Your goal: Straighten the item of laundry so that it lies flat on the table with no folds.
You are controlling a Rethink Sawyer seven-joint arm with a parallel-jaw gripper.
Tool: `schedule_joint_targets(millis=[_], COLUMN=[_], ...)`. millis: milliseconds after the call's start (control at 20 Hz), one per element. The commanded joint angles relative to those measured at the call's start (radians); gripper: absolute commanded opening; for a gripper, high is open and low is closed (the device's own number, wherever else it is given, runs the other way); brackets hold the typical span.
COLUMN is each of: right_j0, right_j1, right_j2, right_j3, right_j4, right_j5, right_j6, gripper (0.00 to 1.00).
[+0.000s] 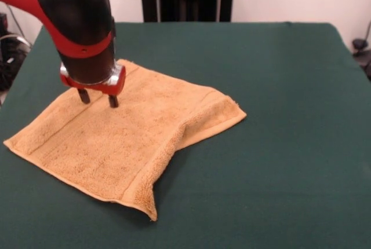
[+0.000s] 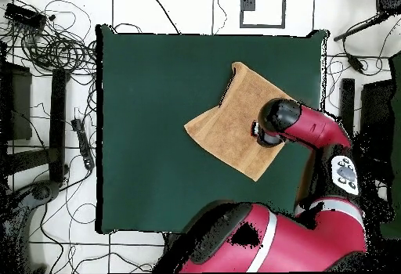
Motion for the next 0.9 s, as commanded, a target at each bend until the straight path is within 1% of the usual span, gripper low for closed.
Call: schedule_joint_targets(millis=[50, 450, 900], right_j0=[0.022, 0.025, 0.012], right_j1=[0.058, 0.044, 0.044], right_j2=[0.139, 0.144, 0.156], right_j3=[-0.1, -0.081, -0.044], right_j4=[-0.044, -0.061, -0.078], right_j5=[-0.026, -0.038, -0.106], right_j6=[-0.029, -0.043, -0.028], gripper=[1.0, 1.0, 1.0])
